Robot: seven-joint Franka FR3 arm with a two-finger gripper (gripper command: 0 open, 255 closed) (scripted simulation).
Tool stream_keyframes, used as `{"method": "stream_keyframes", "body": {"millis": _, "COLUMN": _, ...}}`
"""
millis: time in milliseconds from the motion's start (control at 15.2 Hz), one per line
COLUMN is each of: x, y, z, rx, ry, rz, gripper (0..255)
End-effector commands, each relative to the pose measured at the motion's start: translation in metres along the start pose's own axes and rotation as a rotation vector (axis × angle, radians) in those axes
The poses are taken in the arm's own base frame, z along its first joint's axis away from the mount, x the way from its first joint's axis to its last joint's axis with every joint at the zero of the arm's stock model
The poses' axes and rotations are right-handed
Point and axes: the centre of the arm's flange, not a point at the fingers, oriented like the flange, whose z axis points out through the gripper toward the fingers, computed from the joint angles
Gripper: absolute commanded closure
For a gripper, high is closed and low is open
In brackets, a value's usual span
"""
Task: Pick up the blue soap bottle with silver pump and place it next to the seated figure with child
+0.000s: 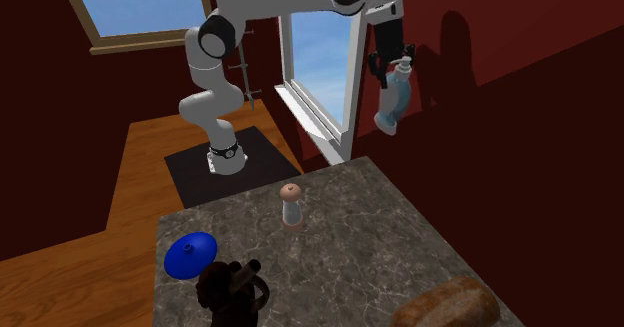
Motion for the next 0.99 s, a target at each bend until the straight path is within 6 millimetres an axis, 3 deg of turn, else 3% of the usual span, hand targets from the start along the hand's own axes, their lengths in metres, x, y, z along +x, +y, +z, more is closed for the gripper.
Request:
{"method": "stream_keyframes", "body": {"millis": 0, "x": 0.009, "y": 0.017, "z": 0.001, "rx": 0.0, "ry": 0.0, "rz": 0.0, "gripper": 255}}
{"method": "stream_keyframes", "body": {"millis": 924, "x": 0.098, "y": 0.177, "z": 0.023, "rx": 0.0, "ry": 0.0, "rz": 0.0, "gripper": 255}}
